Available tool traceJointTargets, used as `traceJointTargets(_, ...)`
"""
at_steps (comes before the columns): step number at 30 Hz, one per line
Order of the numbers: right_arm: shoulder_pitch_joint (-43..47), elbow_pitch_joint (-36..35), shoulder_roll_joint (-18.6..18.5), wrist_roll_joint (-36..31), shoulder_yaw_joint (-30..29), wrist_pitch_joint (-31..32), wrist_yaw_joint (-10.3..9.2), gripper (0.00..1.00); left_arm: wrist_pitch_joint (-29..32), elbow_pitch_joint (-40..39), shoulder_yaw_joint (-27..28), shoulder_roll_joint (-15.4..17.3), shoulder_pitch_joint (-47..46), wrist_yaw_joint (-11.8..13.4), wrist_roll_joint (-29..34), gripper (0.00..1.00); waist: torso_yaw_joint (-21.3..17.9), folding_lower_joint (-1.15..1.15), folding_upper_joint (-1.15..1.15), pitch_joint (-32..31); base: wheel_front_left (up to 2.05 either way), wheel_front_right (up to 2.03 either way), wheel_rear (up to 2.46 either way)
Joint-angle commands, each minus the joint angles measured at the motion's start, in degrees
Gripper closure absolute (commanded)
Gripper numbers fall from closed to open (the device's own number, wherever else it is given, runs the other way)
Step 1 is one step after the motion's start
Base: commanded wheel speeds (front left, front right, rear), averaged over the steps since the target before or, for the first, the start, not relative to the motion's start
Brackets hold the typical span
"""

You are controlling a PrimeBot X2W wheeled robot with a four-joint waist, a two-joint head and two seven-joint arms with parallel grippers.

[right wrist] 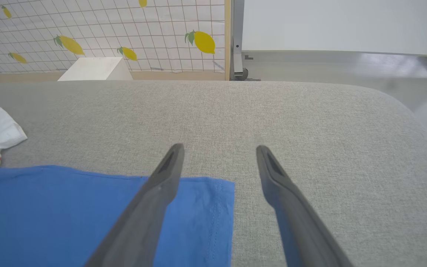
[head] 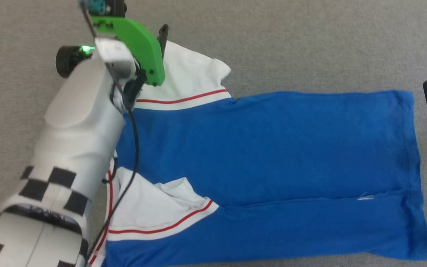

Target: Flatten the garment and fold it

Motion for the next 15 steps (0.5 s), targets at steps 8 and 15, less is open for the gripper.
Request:
traceJointTargets(8,-0.5,-1.5,0.5,0.5,0.3,0.0,-0.09,0.00,22.5,9.7,-4.7,-0.4,-7.4,4.4,1.5,0.00,-3.7,-0.01,0.00,4.6,0.00,0.00,0.00)
traceJointTargets(15,-0.3,-2.5,0.6,0.4,0.1,0.7,-0.09,0.00,30.8,9.8,-4.9,-1.7,-5.7,3.6,-1.0,1.00,-3.4,-0.01,0.00,4.6,0.00,0.00,0.00)
